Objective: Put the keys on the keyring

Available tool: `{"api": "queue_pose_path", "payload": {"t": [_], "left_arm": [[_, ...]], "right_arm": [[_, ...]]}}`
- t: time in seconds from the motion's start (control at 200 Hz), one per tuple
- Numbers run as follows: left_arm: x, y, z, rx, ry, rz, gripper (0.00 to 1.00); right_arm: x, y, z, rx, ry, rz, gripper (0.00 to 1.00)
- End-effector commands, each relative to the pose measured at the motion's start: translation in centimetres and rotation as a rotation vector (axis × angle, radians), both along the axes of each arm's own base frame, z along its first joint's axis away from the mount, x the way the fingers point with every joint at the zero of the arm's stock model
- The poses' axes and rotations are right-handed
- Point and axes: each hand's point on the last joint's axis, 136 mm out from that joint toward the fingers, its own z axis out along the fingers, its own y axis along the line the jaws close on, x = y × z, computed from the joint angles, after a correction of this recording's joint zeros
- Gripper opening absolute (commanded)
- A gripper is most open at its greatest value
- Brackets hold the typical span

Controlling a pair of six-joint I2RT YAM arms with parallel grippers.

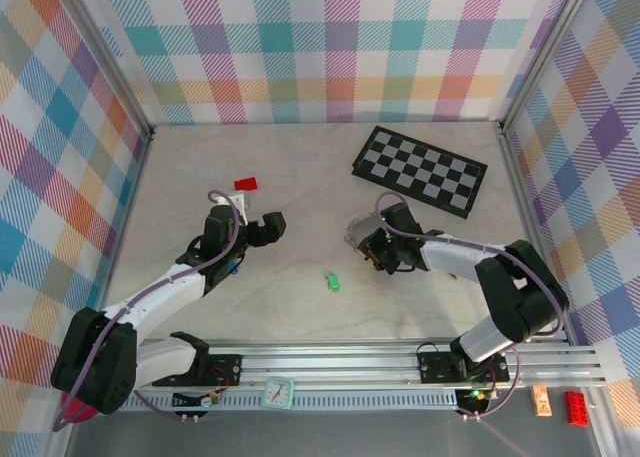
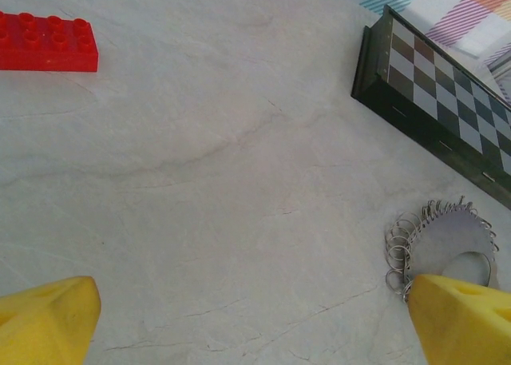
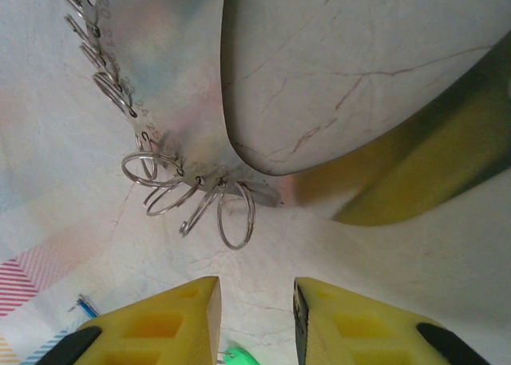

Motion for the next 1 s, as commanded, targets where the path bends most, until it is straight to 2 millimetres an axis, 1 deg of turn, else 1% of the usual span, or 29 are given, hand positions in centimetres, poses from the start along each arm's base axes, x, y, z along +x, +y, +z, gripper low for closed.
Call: {"api": "queue_pose_path", "payload": {"t": [0.0, 0.28, 0.44, 0.51, 0.63, 0.71, 0.82, 0.995], "left_arm": [[0.2, -0.3, 0.3, -0.02, -0.014, 0.009, 0.98], [0.1, -0.3, 0.3, -0.015, -0.013, 0.01, 0.98], [0.0, -0.2, 0.4, -0.015, -0.015, 0.012, 0.98], [-0.1, -0.1, 0.5, -0.014, -0.017, 0.013, 0.98], [-0.3, 0.2, 0.5, -0.002, -0.019, 0.021, 0.98], [-0.4, 0.4, 0.6, 0.007, -0.021, 0.026, 0.98], [-0.3, 0.4, 0.8, 0.014, -0.023, 0.025, 0.98], [0.0, 0.2, 1.0, 0.019, -0.026, 0.022, 0.99]], "right_arm": [[0.4, 0.8, -0.2, 0.043, 0.0, -0.022, 0.28], [1.1, 1.3, -1.2, 0.071, 0.019, -0.07, 0.23], [1.6, 1.4, -1.5, 0.073, 0.009, -0.08, 0.2], [1.7, 1.2, -1.5, 0.061, -0.002, -0.086, 0.16], [1.7, 0.6, -1.3, 0.026, -0.029, -0.081, 0.06], [1.3, 0.1, -1.1, -0.014, -0.036, -0.058, 0.0], [0.4, -1.0, -0.6, -0.095, -0.049, 0.003, 0.0], [-2.4, -3.5, 0.5, -0.246, -0.052, 0.154, 0.0]]}}
